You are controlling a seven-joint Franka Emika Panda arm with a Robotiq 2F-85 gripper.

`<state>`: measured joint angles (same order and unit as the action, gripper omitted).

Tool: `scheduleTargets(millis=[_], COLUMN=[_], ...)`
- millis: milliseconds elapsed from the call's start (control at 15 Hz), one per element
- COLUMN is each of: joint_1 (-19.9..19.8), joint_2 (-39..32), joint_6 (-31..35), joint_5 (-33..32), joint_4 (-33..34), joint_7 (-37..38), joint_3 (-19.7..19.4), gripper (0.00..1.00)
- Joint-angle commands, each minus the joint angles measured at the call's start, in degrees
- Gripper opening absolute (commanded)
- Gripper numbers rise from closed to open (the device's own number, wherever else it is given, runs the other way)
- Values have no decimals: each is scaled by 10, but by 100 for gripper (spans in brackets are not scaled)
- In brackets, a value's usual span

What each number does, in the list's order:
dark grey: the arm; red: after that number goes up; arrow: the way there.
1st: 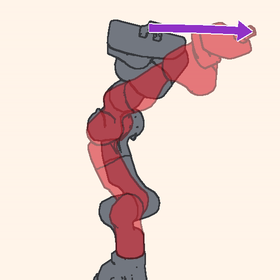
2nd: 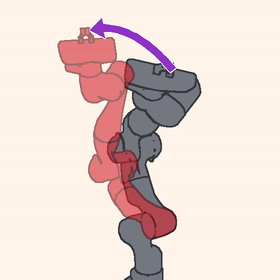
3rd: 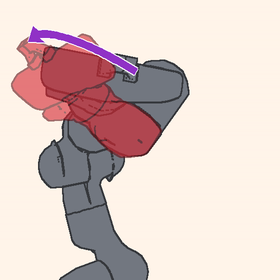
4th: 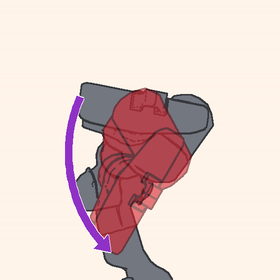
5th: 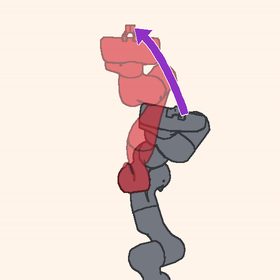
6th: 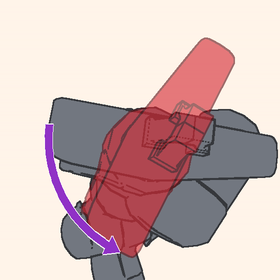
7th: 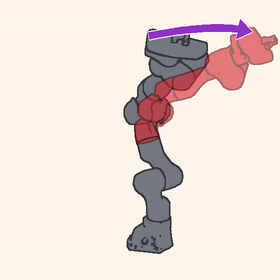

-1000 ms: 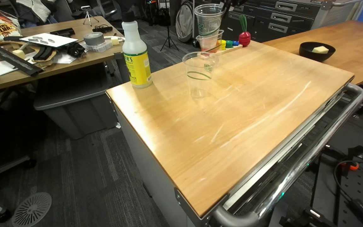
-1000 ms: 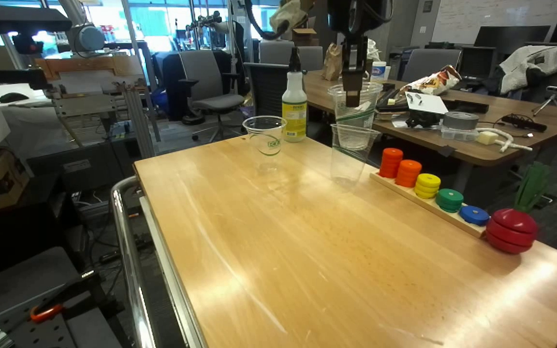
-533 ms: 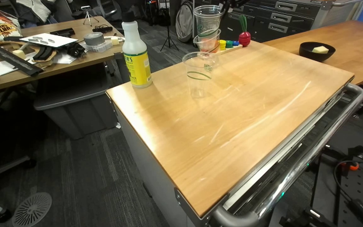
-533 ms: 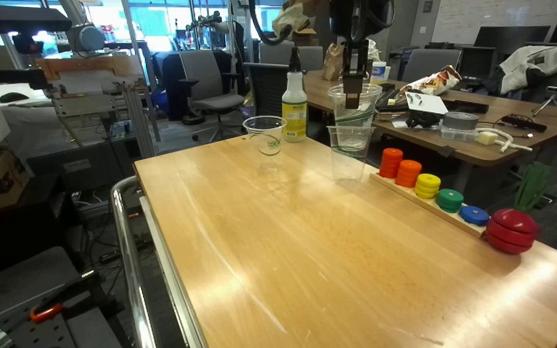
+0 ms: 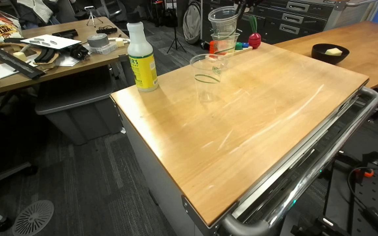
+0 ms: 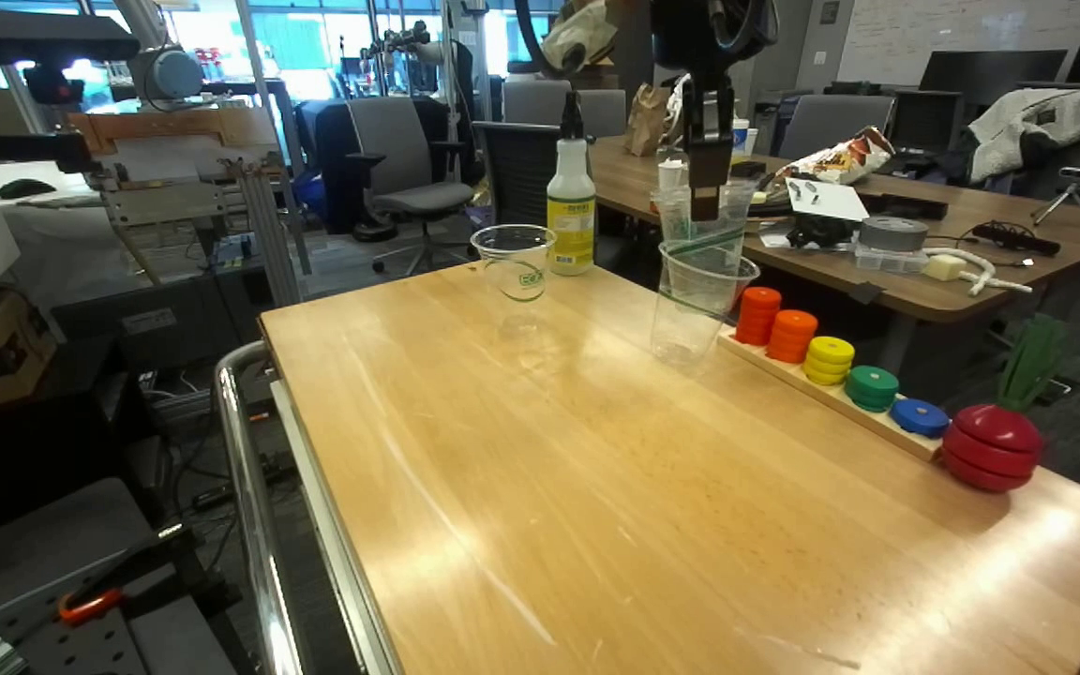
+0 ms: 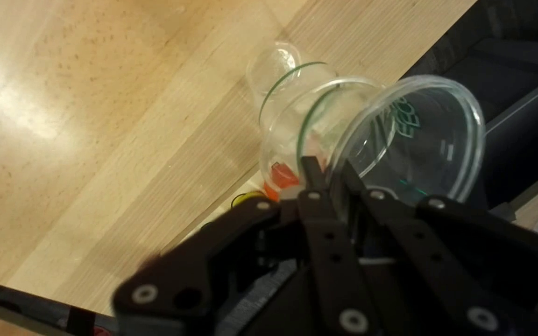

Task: Stack the cups

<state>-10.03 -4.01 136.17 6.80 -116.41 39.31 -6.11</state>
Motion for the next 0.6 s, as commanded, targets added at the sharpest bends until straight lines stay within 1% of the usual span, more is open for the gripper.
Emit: scheduleTargets(millis=[0,200,333,400,467,533], joint_1=[9,8,8,9,9,9], joint_2=[12,12,12,7,-2,-7], joint_6=[-4,-2,-5,-8,-14,-17], joint_5=[7,11,-3,-17,-15,-6], joint_4=[-3,-2,2,9,21,28], joint_7=[-13,-10,-2,14,24,23], joint_3=[-11,-13,-16,-18,-19,-18], gripper=[44,69,83,92,98,100])
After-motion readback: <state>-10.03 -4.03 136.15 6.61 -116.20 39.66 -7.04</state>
